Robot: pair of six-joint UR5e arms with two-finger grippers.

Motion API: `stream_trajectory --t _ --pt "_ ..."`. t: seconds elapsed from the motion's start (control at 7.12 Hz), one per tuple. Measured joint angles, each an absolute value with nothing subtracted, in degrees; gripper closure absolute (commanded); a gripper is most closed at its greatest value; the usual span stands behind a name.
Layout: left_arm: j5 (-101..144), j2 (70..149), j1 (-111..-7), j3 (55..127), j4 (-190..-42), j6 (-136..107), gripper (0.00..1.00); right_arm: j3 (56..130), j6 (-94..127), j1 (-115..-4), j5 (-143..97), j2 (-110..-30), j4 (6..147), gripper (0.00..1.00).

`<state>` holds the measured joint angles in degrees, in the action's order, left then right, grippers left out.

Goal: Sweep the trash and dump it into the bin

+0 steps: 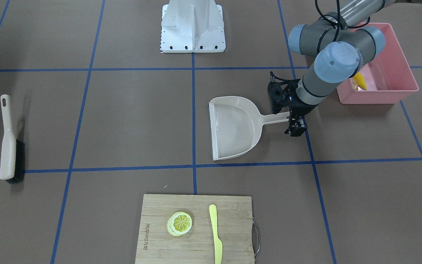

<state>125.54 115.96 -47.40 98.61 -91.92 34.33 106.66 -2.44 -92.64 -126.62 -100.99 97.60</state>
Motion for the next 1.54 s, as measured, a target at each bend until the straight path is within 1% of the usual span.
stream_trajectory --t 0.28,0.56,0.98,1.26,1.54 --pt "125.8 115.3 -53.2 100.2 -90.0 32.7 0.02 104.5 -2.5 -92.6 -126.4 -101.0 97.4 0.0" --pt "125.6 114.5 -60.0 100.6 -86.7 26.5 0.02 104.0 -2.5 -92.6 -126.4 -100.9 97.3 0.0" --pt "125.3 112.8 -67.8 100.9 -82.0 3.0 0.02 104.5 -2.5 -92.6 -126.6 -100.7 97.3 0.0" --pt "125.2 108.5 -72.1 101.4 -81.7 -9.4 0.02 104.6 -2.4 -92.6 -126.7 -100.6 97.3 0.0" --pt "126.1 101.1 -77.6 102.5 -81.9 -12.7 0.02 104.4 -2.4 -92.6 -126.7 -100.8 97.3 0.0"
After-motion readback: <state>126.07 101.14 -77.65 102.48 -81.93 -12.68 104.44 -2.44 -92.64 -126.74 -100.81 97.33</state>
